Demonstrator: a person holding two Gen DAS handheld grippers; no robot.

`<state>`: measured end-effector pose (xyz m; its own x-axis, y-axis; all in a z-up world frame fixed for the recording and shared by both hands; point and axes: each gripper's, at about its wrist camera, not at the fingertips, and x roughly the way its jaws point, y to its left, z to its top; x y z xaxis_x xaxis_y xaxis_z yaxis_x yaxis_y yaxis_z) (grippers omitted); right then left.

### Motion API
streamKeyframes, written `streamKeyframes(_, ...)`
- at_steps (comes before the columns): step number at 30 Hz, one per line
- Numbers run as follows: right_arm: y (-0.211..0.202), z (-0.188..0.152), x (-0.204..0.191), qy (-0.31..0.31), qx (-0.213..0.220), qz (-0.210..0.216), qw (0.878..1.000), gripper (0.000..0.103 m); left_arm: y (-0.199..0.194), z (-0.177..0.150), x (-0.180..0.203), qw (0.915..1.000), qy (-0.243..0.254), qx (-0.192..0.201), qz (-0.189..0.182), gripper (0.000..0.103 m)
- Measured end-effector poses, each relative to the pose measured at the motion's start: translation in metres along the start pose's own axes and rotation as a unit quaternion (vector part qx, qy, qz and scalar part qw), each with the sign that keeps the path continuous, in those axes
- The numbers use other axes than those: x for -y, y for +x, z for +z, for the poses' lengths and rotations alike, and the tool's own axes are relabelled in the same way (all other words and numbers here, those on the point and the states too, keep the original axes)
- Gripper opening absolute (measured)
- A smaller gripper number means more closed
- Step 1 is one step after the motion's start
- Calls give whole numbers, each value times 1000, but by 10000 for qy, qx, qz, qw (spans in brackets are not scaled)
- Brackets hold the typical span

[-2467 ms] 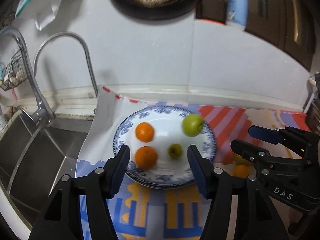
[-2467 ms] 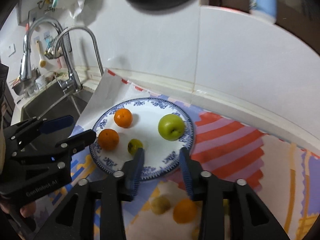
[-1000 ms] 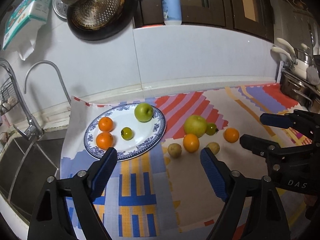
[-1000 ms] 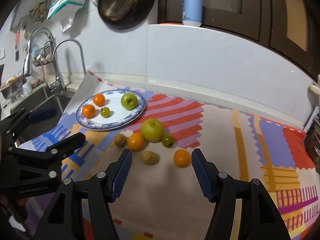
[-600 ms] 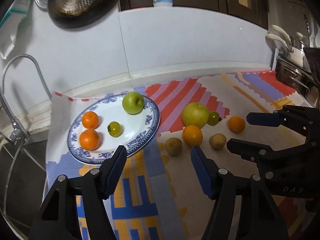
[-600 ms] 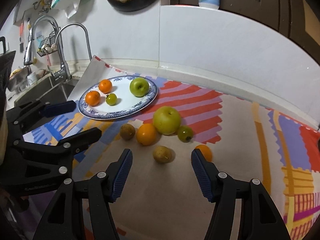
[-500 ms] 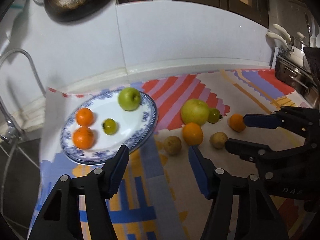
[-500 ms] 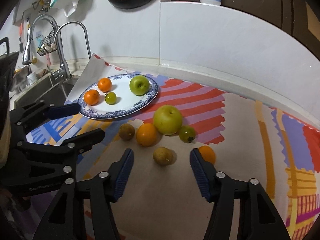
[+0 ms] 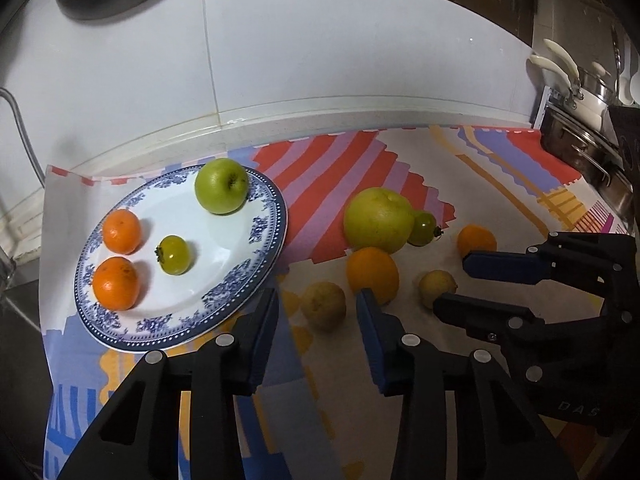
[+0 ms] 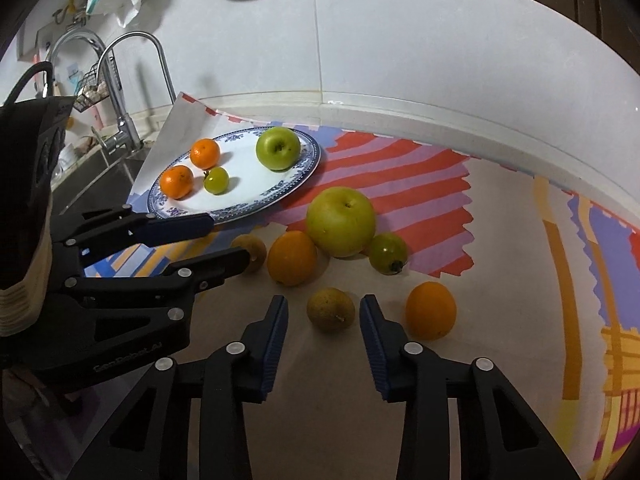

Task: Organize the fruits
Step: 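Grasp a small brown fruit with the left gripper while the right gripper grasps another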

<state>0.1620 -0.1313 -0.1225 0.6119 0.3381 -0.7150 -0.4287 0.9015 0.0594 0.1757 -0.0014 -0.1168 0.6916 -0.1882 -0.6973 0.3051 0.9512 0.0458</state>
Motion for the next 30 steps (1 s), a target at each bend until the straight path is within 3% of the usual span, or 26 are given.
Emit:
streamKeyframes(8,10,-1,5,133,-128,116,9998,38,14,1,1,9998,-84,-186,-43,29)
streamKeyframes(10,12,-1,6,158,-169,121,9997,32,15,0,0,9997,-99,-202,-69,27)
streamKeyframes(30,8,1,10,281,-101,205,9993,26,-2,1,1,9996,-295,-28,-26,27)
